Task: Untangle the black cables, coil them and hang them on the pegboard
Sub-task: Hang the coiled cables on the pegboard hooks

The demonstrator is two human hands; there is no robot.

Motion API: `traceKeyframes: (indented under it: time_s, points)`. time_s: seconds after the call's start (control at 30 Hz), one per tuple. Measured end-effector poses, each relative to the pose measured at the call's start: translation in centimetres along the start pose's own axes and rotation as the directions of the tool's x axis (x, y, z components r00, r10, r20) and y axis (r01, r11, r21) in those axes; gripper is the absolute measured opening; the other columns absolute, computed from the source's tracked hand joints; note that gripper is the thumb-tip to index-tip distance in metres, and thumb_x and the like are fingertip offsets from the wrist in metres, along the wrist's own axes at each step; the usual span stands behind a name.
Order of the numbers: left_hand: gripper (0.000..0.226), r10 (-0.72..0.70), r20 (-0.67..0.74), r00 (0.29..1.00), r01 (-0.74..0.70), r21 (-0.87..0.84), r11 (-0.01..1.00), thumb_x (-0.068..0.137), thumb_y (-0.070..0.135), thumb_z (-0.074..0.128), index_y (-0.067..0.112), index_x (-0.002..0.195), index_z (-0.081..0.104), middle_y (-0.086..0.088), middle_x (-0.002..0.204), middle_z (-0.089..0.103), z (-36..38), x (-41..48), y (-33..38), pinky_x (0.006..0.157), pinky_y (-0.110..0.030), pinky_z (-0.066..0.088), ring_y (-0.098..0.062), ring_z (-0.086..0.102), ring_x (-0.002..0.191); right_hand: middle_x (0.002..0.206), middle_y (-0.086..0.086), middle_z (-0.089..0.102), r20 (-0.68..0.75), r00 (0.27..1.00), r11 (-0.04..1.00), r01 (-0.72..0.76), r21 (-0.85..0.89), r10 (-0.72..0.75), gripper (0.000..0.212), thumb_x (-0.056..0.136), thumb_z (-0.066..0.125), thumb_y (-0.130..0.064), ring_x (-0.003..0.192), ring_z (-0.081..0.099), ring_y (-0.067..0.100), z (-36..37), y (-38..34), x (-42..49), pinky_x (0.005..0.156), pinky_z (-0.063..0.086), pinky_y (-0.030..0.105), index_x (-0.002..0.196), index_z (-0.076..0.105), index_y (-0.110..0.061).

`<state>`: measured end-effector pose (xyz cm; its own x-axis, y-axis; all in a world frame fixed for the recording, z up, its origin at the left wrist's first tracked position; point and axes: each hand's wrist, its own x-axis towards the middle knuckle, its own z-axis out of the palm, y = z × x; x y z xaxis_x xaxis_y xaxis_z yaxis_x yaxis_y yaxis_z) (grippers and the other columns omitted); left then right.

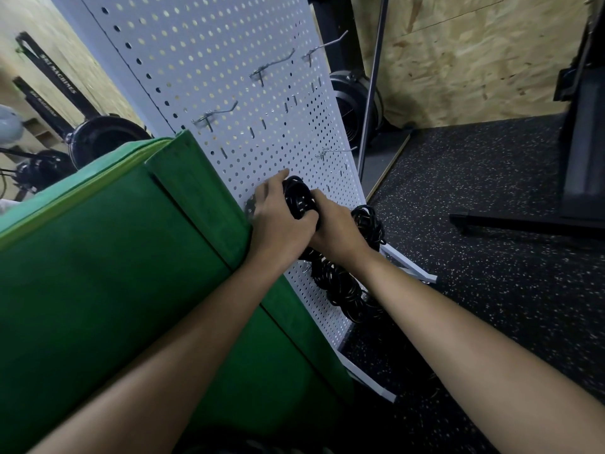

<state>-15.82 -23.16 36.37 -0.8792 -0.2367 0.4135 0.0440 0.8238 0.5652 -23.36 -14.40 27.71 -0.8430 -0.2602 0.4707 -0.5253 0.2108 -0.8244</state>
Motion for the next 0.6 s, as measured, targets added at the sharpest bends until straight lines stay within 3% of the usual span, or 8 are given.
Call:
traceKeyframes:
  time_s: [0.1,0.17,0.23,0.3,0.37,0.5,0.6]
  points:
    - [0.075,0.053,0.001,0.999,-0.053,0.053,0.997,0.088,0.012,0.071,0.025,0.156,0.040,0.000,0.163,0.030,0.1,-0.5,0.1,0.108,-0.017,0.032,-0.018,0.037,0.145,0.121,0.001,0.072,0.075,0.997,0.996,-0.015,0.093,0.008,0.075,0.073,0.077,-0.039,0.103,0.070,0.019,-0.3,0.4,-0.7,0.084,0.054,0.033,0.140,0.052,-0.017]
    - [0.072,0.096,-0.005,0.995,-0.095,0.088,0.992,0.090,0.010,0.070,0.024,0.155,0.042,0.000,0.166,0.026,0.0,-1.0,0.5,0.103,-0.011,0.026,-0.018,0.034,0.145,0.131,0.001,0.069,0.104,0.994,0.994,-0.034,0.101,0.024,0.087,0.075,0.084,-0.035,0.112,0.068,0.017,-1.0,0.7,-1.4,0.090,0.052,0.031,0.150,0.044,-0.019]
    - [0.067,0.201,-0.024,0.979,-0.196,0.143,0.970,0.088,0.009,0.071,0.024,0.150,0.049,-0.001,0.165,0.026,-0.2,-1.5,0.8,0.106,-0.015,0.028,-0.020,0.036,0.144,0.138,0.005,0.065,0.122,0.991,0.994,-0.066,0.084,0.056,0.093,0.077,0.090,-0.031,0.122,0.063,0.019,-2.0,1.1,-2.3,0.099,0.052,0.036,0.155,0.040,-0.021]
    - [0.060,0.350,-0.041,0.936,-0.337,0.181,0.924,0.085,0.008,0.072,0.022,0.141,0.058,-0.002,0.160,0.034,-0.2,-2.0,1.0,0.112,-0.030,0.039,-0.022,0.044,0.140,0.142,0.009,0.060,0.124,0.987,0.993,-0.109,0.050,0.102,0.099,0.075,0.090,-0.039,0.128,0.059,0.021,-3.3,1.3,-3.3,0.106,0.049,0.040,0.157,0.037,-0.025]
    - [0.051,0.449,-0.050,0.892,-0.439,0.137,0.888,0.085,0.006,0.072,0.020,0.133,0.063,-0.003,0.151,0.043,0.4,-2.5,1.2,0.108,-0.035,0.045,-0.022,0.048,0.136,0.144,0.008,0.059,0.130,0.981,0.989,-0.147,0.010,0.144,0.102,0.074,0.091,-0.042,0.129,0.058,0.021,-4.7,1.5,-4.4,0.109,0.048,0.040,0.158,0.036,-0.027]
    - [0.044,0.501,0.046,0.864,-0.502,0.023,0.865,0.087,0.007,0.072,0.015,0.129,0.065,-0.001,0.133,0.054,3.1,-3.6,2.3,0.102,-0.027,0.048,-0.017,0.055,0.125,0.139,0.003,0.064,0.126,0.971,0.976,-0.191,-0.104,0.203,0.096,0.072,0.095,-0.035,0.126,0.061,0.018,-8.1,3.2,-7.3,0.104,0.048,0.032,0.153,0.045,-0.025]
    - [0.044,0.455,0.178,0.872,-0.456,-0.040,0.889,0.087,0.009,0.073,0.015,0.130,0.064,-0.001,0.126,0.057,6.7,-4.7,1.9,0.095,-0.037,0.057,-0.019,0.061,0.113,0.147,0.004,0.059,0.142,0.954,0.950,-0.232,-0.207,0.264,0.089,0.077,0.093,-0.031,0.132,0.056,0.022,-11.2,5.8,-10.6,0.100,0.043,0.029,0.153,0.047,-0.024]
